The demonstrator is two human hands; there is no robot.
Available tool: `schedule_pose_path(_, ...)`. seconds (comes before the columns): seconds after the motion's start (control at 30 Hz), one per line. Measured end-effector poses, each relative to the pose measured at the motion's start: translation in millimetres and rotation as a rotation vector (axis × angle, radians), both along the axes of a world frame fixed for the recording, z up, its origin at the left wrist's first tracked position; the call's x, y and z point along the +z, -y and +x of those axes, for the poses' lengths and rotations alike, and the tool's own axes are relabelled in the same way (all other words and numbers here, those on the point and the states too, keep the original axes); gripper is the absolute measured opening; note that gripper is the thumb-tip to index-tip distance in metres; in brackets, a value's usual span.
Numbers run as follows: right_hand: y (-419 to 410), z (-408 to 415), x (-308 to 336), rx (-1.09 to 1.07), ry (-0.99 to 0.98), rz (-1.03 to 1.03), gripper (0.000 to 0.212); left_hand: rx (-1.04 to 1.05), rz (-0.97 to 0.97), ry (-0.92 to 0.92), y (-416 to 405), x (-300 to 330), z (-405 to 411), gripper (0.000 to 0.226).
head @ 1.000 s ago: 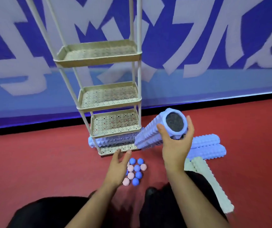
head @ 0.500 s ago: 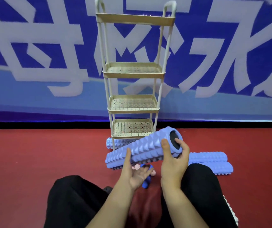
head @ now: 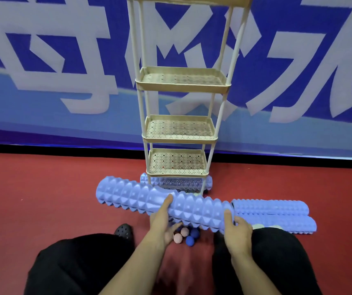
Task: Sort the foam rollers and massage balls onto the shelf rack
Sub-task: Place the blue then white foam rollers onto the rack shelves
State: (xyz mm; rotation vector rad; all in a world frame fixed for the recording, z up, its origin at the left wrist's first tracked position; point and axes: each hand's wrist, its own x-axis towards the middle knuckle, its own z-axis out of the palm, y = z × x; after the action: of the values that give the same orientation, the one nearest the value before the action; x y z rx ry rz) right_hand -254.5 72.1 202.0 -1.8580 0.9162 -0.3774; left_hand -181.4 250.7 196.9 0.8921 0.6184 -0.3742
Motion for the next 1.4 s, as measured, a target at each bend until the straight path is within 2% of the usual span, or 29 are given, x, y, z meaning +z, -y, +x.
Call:
schedule_pose_path(0.1,-0.1,9.9,-11.1,0.073,-0.153,0.024,0.05,-0.011,0.124,0.124,-8.0,-11.3,9.4,0.055)
schedule_pose_path(0.17,-5.8,22.8,-4.9,0.099,-0.126,0.013,0.068,-0.043,0.235,0.211,-10.8,-16.7,11.3,0.061)
schedule_pose_path(0.33,-35.5,72.4,20.9,0.57,-0.08,-0.023,0.06,-0.152,0.619,0.367,-17.7,-21.0,11.0,0.076)
schedule_pose_path(0.43,-58.9,97.6,40.1,0.786,-0.075,0.018,0.079,-0.26,0.745,0.446,-24.7,-18.0,8.4,0.08)
schedule_pose_path(0.5,-70.6,109.3,52.8,0.87,-0.059,0.068,0.084,-0.333,0.816,0.529,-27.0,-15.8,7.9,0.07)
schedule_pose_path(0.6,-77.1,122.9,57.5,0.93,0.067,0.125,0.047,-0.419,0.828,0.599,-28.6,-17.1,9.3,0.073)
schedule_pose_path(0.63,-77.1,127.3,53.4,0.931,0.106,0.129,0.044,-0.439,0.807,0.6,-30.5,-20.9,11.7,0.079)
schedule_pose_path(0.67,-75.5,130.1,48.7,0.925,0.118,0.132,0.049,-0.465,0.779,0.598,-33.0,-23.0,14.1,0.081)
schedule_pose_path(0.73,-69.2,138.8,31.3,0.918,0.088,0.129,0.076,-0.535,0.748,0.598,-39.7,-32.6,22.5,0.073)
schedule_pose_path(0.8,-62.1,144.8,15.9,0.885,0.052,0.126,0.091,-0.589,0.737,0.581,-47.4,-42.0,34.0,0.064)
schedule_pose_path(0.93,-43.2,160.9,-12.8,0.808,0.074,0.077,0.089,-0.61,0.784,0.549,-64.9,-56.0,69.1,0.073)
schedule_pose_path(0.97,-37.5,165.8,-21.0,0.789,0.085,0.072,0.086,-0.587,0.798,0.515,-69.9,-56.9,80.7,0.07)
schedule_pose_path(1.07,-20.2,178.1,-55.3,0.575,0.15,0.133,0.081,-0.473,0.794,0.375,-84.4,-59.2,114.8,0.048)
schedule_pose_path(1.13,-17.5,179.6,-73.1,0.363,0.202,0.171,0.068,-0.416,0.793,0.303,-90.3,-63.2,134.7,0.044)
schedule_pose_path(1.2,-19.0,181.3,-90.7,0.135,0.287,0.273,0.056,-0.39,0.8,0.26,-93.7,-72.1,150.5,0.044)
schedule_pose_path(1.3,-25.5,187.6,-119.2,-0.181,0.395,0.482,0.06,-0.398,0.847,0.229,-97.5,-87.0,169.3,0.048)
schedule_pose_path(1.4,-33.3,196.2,-142.9,-0.355,0.429,0.761,0.051,-0.427,0.884,0.218,-101.8,-99.0,188.5,0.052)
